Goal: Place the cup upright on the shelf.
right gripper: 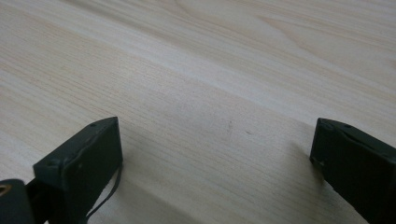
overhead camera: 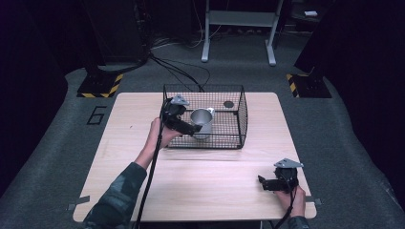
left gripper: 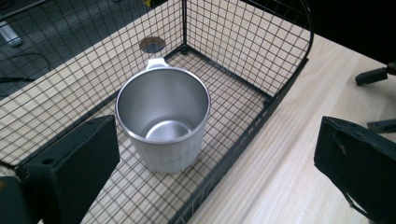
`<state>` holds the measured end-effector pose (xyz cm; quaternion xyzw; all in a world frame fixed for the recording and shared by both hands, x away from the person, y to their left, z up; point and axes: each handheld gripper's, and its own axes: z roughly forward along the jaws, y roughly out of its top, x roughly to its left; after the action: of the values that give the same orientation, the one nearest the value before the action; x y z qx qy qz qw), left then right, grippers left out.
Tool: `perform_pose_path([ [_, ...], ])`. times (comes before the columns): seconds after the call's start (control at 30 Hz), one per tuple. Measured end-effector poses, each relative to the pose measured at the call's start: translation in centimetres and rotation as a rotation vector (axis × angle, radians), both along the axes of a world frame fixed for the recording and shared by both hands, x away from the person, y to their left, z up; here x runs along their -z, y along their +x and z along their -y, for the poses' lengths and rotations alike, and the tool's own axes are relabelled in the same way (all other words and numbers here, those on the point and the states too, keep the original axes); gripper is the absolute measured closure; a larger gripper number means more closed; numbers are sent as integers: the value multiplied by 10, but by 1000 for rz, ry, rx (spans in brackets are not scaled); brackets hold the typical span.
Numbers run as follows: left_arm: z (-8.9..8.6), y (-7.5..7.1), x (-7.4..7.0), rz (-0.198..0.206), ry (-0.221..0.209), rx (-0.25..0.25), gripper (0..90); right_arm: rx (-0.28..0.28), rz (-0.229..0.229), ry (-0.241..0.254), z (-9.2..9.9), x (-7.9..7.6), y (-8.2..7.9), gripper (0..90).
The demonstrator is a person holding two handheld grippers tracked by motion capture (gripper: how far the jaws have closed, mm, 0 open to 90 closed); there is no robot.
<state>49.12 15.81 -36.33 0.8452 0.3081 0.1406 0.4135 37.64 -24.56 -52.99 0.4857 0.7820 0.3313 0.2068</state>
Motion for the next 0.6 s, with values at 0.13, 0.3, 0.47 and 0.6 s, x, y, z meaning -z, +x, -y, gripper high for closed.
perform_pose_path([
  [0.13, -13, -14, 0, 18, -11, -11, 2, 2, 1, 1, 0, 0, 0, 19],
  [0.3, -29, -32, 5, 33, -22, -29, 3, 3, 1, 1, 0, 0, 0, 19],
  [0.47, -46, -48, 14, 39, -25, -49, 3, 4, 1, 1, 0, 0, 0, 19],
  [0.6, -56, -59, 21, 46, -28, -64, 4, 4, 1, 1, 0, 0, 0, 19],
])
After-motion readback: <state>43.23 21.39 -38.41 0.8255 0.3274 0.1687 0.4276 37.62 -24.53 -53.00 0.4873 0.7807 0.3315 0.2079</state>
